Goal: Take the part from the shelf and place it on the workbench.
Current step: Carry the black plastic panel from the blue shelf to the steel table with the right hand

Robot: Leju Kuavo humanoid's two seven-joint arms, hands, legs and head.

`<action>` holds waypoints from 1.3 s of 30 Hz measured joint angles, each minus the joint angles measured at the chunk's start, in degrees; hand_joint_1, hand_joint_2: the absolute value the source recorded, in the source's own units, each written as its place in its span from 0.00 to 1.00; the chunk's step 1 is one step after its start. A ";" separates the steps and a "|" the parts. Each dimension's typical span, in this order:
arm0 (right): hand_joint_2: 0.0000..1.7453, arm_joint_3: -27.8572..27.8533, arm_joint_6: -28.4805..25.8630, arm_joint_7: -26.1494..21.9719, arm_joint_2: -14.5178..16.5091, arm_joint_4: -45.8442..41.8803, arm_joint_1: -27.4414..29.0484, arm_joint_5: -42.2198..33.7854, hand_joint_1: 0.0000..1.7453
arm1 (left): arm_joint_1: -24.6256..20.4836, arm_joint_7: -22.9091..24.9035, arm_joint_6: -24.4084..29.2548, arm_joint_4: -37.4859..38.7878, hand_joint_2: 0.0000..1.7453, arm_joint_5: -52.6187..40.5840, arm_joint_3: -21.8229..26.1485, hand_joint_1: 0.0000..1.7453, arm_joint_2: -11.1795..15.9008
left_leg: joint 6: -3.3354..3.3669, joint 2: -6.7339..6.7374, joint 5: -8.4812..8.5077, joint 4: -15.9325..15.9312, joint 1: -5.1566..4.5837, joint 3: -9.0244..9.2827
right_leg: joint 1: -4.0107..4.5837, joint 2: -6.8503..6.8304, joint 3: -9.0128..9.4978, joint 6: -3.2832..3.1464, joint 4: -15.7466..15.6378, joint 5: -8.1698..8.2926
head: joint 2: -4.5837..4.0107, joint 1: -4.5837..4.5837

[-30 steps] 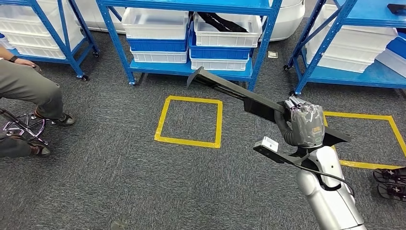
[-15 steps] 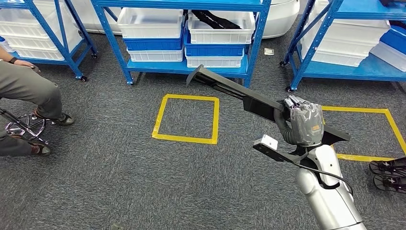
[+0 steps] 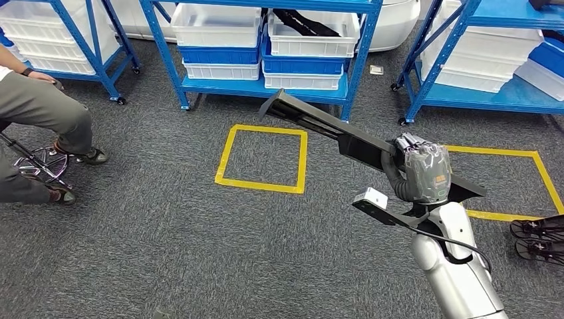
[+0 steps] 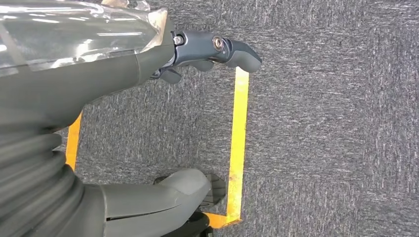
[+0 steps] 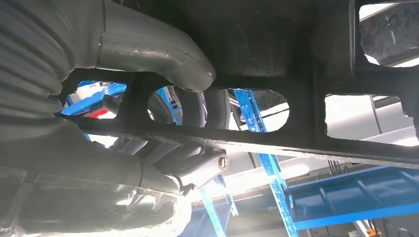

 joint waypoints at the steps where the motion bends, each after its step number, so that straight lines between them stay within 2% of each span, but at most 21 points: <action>1: 1.00 0.10 -0.01 -0.04 0.09 0.07 -0.18 0.04 0.96 | 0.01 -0.07 0.00 0.00 1.00 0.03 0.10 0.00 0.02 | -0.30 -0.02 0.02 0.54 -0.06 -0.47 | 0.11 0.09 1.31 -0.16 -2.48 0.60 | 0.00 0.16; 3: 1.00 0.34 -0.03 -0.10 0.34 0.24 -0.34 0.32 0.96 | 0.08 -0.20 0.00 0.01 1.00 0.19 0.41 0.00 0.03 | -0.96 -0.10 0.34 1.05 -0.28 -1.14 | 0.55 0.35 1.32 -1.12 -2.96 1.02 | 0.01 0.24; 5: 1.00 0.55 -0.04 -0.09 0.66 0.37 -0.46 0.60 0.96 | 0.18 -0.25 0.00 0.01 1.00 0.36 0.74 0.00 0.08 | -1.49 -0.24 0.31 1.49 -0.15 -1.68 | 0.17 0.30 0.79 -2.06 -2.77 1.56 | 0.01 0.12; 6: 1.00 0.64 -0.04 -0.06 0.83 0.41 -0.56 0.69 0.96 | 0.21 -0.26 0.00 0.01 1.00 0.38 0.88 0.00 0.13 | -1.78 -0.31 -0.72 2.60 -0.02 -2.25 | -0.07 0.23 0.57 -2.59 -2.77 1.90 | 0.01 0.06; 8: 1.00 0.77 -0.04 0.02 1.14 0.49 -0.80 0.79 0.96 | 0.23 -0.28 0.00 0.01 1.00 0.41 1.12 0.00 0.18 | -2.44 -0.40 -5.04 8.39 0.30 -4.58 | -0.20 0.09 -0.07 -3.53 -2.78 2.58 | 0.01 -0.15; 10: 1.00 0.85 -0.04 0.07 1.46 0.67 -0.92 0.86 0.96 | 0.28 -0.33 0.00 0.01 1.00 0.45 1.26 0.00 0.19 | -2.90 -0.39 -9.35 16.31 0.54 -7.31 | 0.00 0.02 -0.93 -3.94 -2.74 3.18 | 0.00 -0.32; 11: 1.00 0.90 -0.04 0.07 1.61 0.79 -0.94 0.90 0.96 | 0.31 -0.36 0.00 0.01 1.00 0.47 1.29 0.00 0.19 | -2.97 -0.39 -10.22 18.42 0.63 -7.71 | 0.10 0.01 -1.34 -3.96 -2.72 3.48 | 0.00 -0.33; 13: 1.00 1.05 -0.04 0.07 1.84 0.99 -0.96 0.96 0.96 | 0.34 -0.40 0.00 0.01 1.00 0.48 1.31 0.00 0.21 | -2.74 -0.40 -8.84 15.31 0.72 -4.82 | 0.19 0.05 -1.97 -3.79 -2.70 4.02 | -0.01 -0.36; 15: 1.00 1.18 -0.04 0.07 1.98 1.08 -1.03 0.97 0.96 | 0.28 -0.44 0.01 0.00 1.00 0.48 1.32 0.00 0.26 | -2.20 -0.60 -6.28 6.61 0.64 1.03 | 0.33 0.11 -2.29 -3.36 -2.70 4.50 | 0.00 -0.38; 17: 1.00 1.25 -0.04 0.08 2.08 1.14 -1.28 0.97 0.96 | 0.23 -0.49 0.01 -0.02 1.00 0.48 1.32 0.00 0.32 | -1.73 -0.79 -5.17 1.67 0.31 4.01 | 0.52 0.09 -2.47 -2.69 -2.73 4.94 | 0.01 -0.23; 21: 1.00 1.37 -0.04 0.09 2.28 1.32 -1.64 0.97 0.96 | 0.24 -0.55 0.00 -0.02 1.00 0.55 1.35 0.00 0.34 | -0.39 -0.54 -3.63 0.52 0.02 3.64 | 0.57 -0.01 -3.22 -1.31 -2.45 5.11 | 0.00 -0.01; 23: 1.00 1.36 -0.04 0.09 2.28 1.49 -1.86 0.97 0.96 | 0.22 -0.60 0.00 -0.02 1.00 0.58 1.38 0.00 0.31 | 0.42 -0.27 -2.26 -0.38 0.11 2.98 | 0.72 -0.01 -5.37 -1.76 2.03 1.88 | 0.00 0.26; 26: 1.00 1.37 -0.04 0.09 2.30 1.94 -2.01 0.97 0.96 | 0.25 -0.62 -0.01 -0.02 1.00 0.64 1.45 0.00 0.27 | 0.89 -0.13 -0.90 -0.36 -0.30 1.07 | 0.72 0.02 -8.81 -2.16 12.78 -3.68 | 0.00 0.61; 27: 1.00 1.37 -0.04 0.09 2.30 2.11 -2.01 0.97 0.96 | 0.26 -0.62 -0.02 -0.02 1.00 0.66 1.48 0.00 0.27 | 0.91 -0.12 -0.52 -0.29 -0.43 0.50 | 0.73 0.02 -8.31 -1.86 13.48 -3.90 | 0.00 0.63; 28: 1.00 1.37 -0.04 0.09 2.30 2.25 -2.03 0.97 0.96 | 0.26 -0.62 -0.02 -0.02 1.00 0.66 1.50 0.00 0.27 | 0.88 -0.13 -0.19 -0.18 -0.53 0.00 | 0.75 0.01 -6.58 -1.49 11.74 -3.26 | 0.00 0.65; 30: 1.00 1.37 -0.04 0.09 2.31 2.45 -2.30 0.97 0.96 | 0.27 -0.66 -0.02 -0.02 1.00 0.66 1.55 0.00 0.26 | 0.63 -0.17 0.35 0.16 -0.73 -0.83 | 0.87 -0.04 -0.66 -1.25 3.07 -1.35 | 0.00 0.70; 32: 1.00 1.37 -0.04 0.08 2.34 2.62 -2.71 0.98 0.96 | 0.26 -0.74 -0.02 -0.02 1.00 0.66 1.60 0.00 0.26 | 0.11 -0.19 0.90 0.48 -0.91 -1.35 | 1.39 -0.03 3.24 -1.86 -3.20 -0.12 | 0.01 0.65; 34: 1.00 1.37 -0.03 0.06 2.37 2.85 -3.11 0.99 0.96 | 0.27 -0.81 -0.02 -0.02 1.00 0.67 1.68 0.00 0.25 | -0.45 -0.21 1.42 0.58 -0.98 -1.57 | 1.89 0.06 3.25 -2.51 -3.95 0.36 | -0.01 0.71; 36: 1.00 1.42 -0.01 0.01 2.43 3.11 -3.49 0.99 0.96 | 0.29 -0.86 -0.02 -0.02 1.00 0.66 1.78 0.00 0.27 | -1.06 -0.37 0.80 1.28 -0.83 -2.12 | 1.20 0.01 2.75 -3.39 -4.23 0.94 | -0.01 0.86; 37: 1.00 1.47 0.01 -0.03 2.51 3.21 -3.62 0.99 0.96 | 0.30 -0.87 -0.02 -0.02 1.00 0.66 1.85 0.00 0.29 | -1.51 -0.47 -0.81 2.71 -0.68 -2.76 | 0.84 -0.06 2.52 -4.02 -4.34 1.41 | 0.00 0.71; 39: 1.00 1.57 0.04 -0.08 2.70 3.42 -3.84 0.99 0.96 | 0.32 -0.90 -0.02 -0.02 1.00 0.66 2.05 0.00 0.32 | -2.51 -0.61 -6.03 8.88 -0.14 -4.95 | 0.62 -0.18 1.76 -4.87 -4.35 2.35 | 0.01 0.39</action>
